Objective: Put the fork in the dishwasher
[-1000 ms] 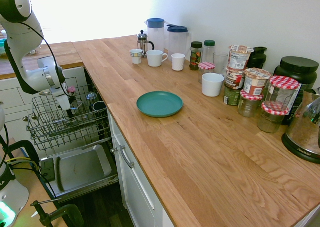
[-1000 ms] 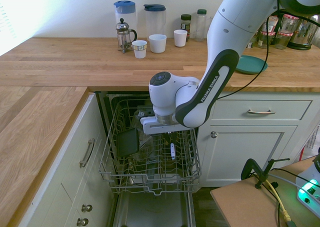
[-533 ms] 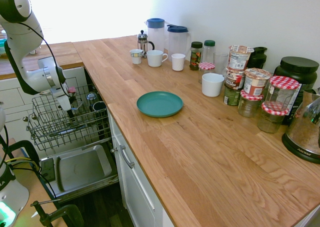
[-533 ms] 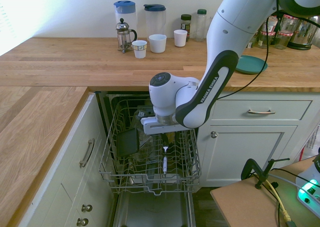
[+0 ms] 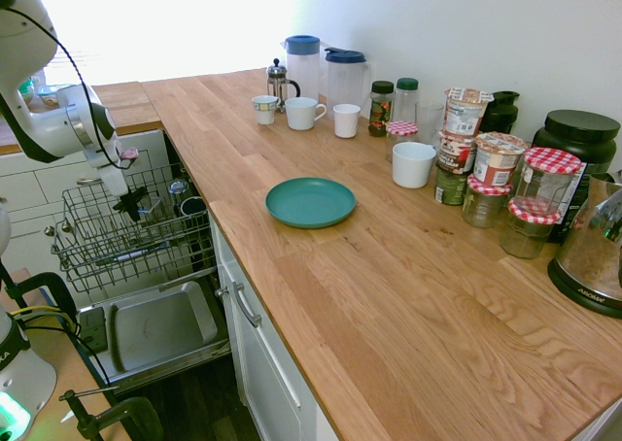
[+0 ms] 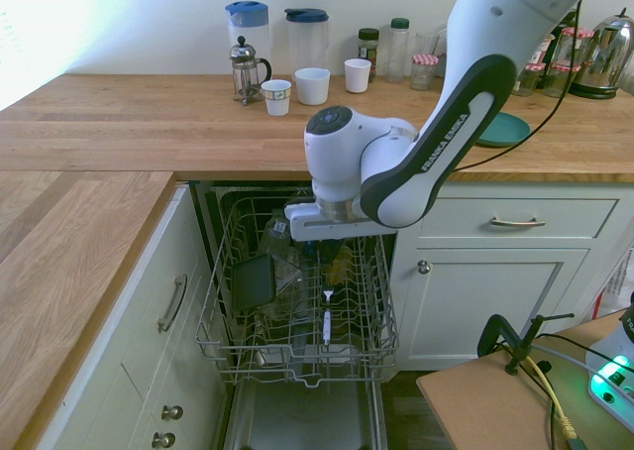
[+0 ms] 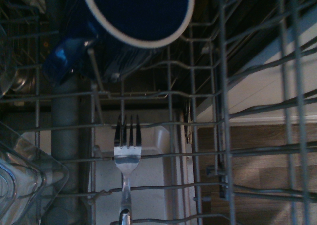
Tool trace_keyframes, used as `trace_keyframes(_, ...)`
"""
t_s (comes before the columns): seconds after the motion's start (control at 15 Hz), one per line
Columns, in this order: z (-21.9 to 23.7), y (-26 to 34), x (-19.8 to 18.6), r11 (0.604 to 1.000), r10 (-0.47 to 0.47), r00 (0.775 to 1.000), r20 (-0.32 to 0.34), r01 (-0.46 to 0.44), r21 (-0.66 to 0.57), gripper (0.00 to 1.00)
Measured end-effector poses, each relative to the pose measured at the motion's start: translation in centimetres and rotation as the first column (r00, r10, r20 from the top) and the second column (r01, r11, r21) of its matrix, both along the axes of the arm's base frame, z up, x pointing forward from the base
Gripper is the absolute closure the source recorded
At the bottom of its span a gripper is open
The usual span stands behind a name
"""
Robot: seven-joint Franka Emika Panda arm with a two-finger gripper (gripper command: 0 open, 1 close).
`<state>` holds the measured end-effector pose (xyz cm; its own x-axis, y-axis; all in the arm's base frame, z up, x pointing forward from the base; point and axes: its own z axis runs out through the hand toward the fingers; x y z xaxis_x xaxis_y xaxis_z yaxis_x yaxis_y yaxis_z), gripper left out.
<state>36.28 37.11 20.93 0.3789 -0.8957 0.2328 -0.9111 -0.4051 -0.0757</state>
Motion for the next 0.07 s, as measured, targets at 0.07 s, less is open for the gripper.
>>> trace_keyframes(0.07,1.91,-0.30,-0.68,1.000,-0.005,1.000,0.014,0.005,-0.008,0.00)
